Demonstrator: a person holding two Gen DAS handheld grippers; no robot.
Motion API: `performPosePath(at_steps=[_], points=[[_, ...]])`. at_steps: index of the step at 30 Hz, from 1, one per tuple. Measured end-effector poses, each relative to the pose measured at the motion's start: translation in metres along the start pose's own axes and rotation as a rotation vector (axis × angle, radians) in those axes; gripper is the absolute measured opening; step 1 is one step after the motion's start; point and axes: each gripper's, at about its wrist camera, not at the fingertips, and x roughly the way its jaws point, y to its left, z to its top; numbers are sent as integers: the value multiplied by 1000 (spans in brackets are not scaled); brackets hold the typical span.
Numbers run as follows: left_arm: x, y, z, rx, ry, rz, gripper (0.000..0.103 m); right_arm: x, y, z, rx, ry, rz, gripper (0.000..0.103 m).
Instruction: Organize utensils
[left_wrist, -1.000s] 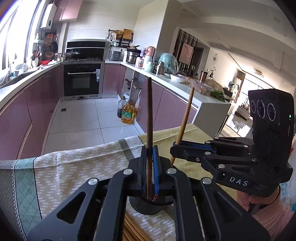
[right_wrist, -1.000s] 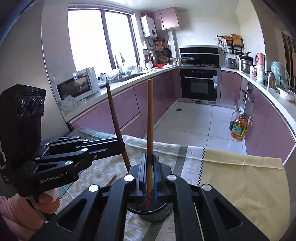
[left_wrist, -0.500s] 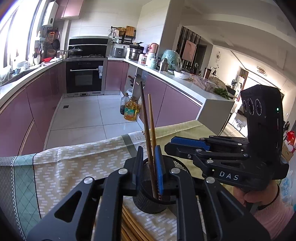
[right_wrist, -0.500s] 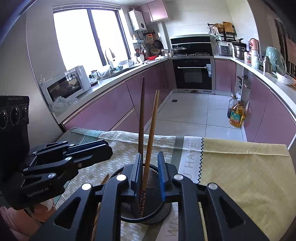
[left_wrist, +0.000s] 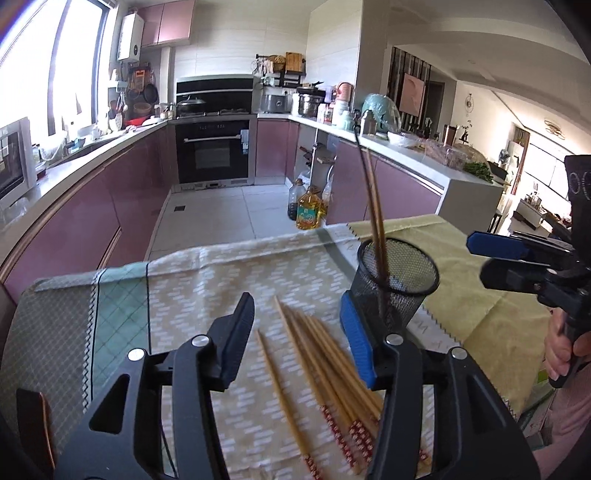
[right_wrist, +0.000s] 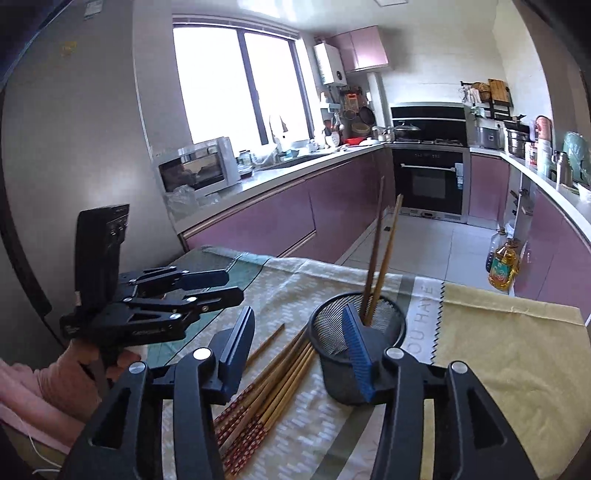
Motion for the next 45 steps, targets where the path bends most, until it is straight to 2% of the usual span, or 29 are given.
performPosePath(at_steps=[7, 14, 23, 35, 41, 45], points=[[20, 21, -53, -58, 132, 5, 47, 54, 9, -43, 40, 187, 10, 47], [24, 19, -74, -61, 173, -9, 47, 90, 4, -65, 103, 286, -30, 39], [32, 15, -83, -67, 219, -17, 44, 100, 1, -73, 128, 310, -98, 28], [44, 11, -83, -59, 253, -24, 38, 111, 6, -68, 85, 328, -156, 28], [49, 12, -85, -57, 272, -15, 33, 114, 10, -68, 63, 338, -184, 25], [54, 13, -83, -65, 275, 0, 21, 118, 12, -67, 55, 333, -196, 25]])
